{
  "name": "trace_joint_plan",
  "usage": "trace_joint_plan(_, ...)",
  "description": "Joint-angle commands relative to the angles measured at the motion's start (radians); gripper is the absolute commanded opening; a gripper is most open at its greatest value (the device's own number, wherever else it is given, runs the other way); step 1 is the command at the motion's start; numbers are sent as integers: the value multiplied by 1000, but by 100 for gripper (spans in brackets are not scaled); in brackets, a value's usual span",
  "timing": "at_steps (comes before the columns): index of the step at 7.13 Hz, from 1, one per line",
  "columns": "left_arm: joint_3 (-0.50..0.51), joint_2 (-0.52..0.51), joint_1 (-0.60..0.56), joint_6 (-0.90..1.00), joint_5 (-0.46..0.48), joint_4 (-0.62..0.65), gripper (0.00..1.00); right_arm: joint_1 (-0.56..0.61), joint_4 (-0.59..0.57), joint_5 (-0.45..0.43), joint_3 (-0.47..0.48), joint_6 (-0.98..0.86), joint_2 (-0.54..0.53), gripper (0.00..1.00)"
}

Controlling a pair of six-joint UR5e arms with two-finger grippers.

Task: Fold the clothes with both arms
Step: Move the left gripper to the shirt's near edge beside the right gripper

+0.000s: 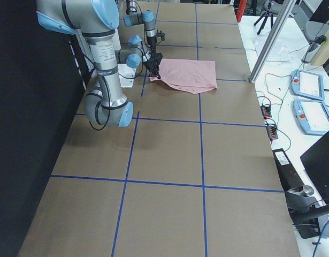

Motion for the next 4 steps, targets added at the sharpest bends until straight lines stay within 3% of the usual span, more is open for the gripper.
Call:
trace_joint_plan(1,1,1,2,1,1,0,54,0,0,0,1,0,1,0)
trace_joint_plan(4,4,1,19,1,-1,0,55,0,0,0,7,0,-2,0)
